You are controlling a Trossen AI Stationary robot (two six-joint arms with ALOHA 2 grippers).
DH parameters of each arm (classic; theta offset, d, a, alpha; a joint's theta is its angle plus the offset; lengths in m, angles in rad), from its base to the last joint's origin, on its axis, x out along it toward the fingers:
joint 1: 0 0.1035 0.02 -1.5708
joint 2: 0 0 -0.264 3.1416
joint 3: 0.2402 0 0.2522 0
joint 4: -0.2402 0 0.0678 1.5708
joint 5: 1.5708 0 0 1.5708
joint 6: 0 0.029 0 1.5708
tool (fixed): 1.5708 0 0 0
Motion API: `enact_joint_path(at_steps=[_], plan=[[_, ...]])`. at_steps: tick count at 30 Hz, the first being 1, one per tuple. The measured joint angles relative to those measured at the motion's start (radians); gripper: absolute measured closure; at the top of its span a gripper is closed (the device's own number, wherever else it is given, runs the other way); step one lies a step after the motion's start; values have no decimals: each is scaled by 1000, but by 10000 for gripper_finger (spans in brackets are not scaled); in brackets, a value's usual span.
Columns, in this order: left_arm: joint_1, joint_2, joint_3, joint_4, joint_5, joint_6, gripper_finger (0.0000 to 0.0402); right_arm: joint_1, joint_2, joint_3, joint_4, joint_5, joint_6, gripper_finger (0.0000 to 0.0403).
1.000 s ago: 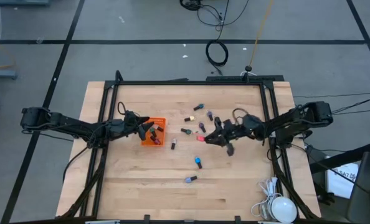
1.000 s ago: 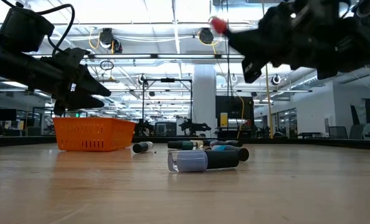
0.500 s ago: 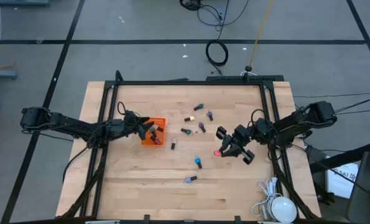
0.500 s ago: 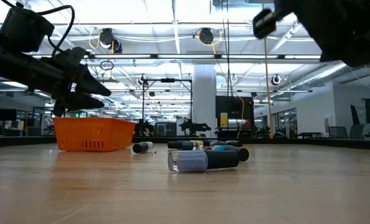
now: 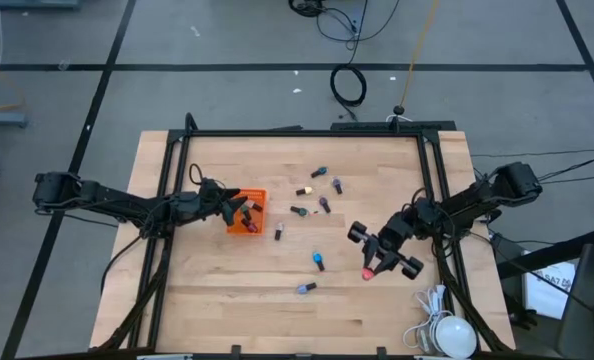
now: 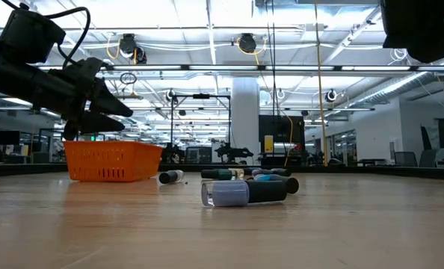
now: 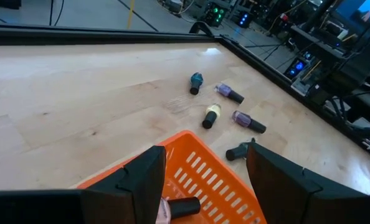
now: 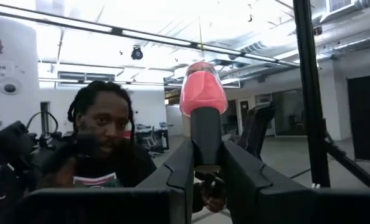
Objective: Pick & Place Nail Polish
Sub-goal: Put the pink nail polish into the orange basket
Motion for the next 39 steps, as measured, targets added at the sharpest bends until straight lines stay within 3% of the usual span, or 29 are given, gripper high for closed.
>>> enact_joint_path(at_steps=[5, 10, 16, 19, 22, 26, 33, 39], plan=[[-1, 0, 0, 3, 1, 0, 183, -15, 0, 0, -66, 1, -33, 356], [-21, 0, 0, 4, 34, -6, 182, -52, 0, 0, -256, 47, -156, 356], [-57, 0, 0, 42, 68, -63, 181, -103, 0, 0, -543, 302, -342, 356], [-78, 0, 1, 88, 141, -73, 183, -105, 0, 0, -671, 474, -484, 356], [-106, 0, 14, 113, 208, -74, 188, -92, 0, 0, -772, 651, -633, 356], [-152, 0, 50, 120, 210, -28, 197, -64, 0, 0, -843, 849, -785, 356], [-214, 11, 155, 122, 189, 127, 217, -23, 0, 0, -830, 1016, -935, 356], [-241, 176, 259, 126, 100, 145, 218, -6, 0, 0, -827, 1106, -973, 356]])
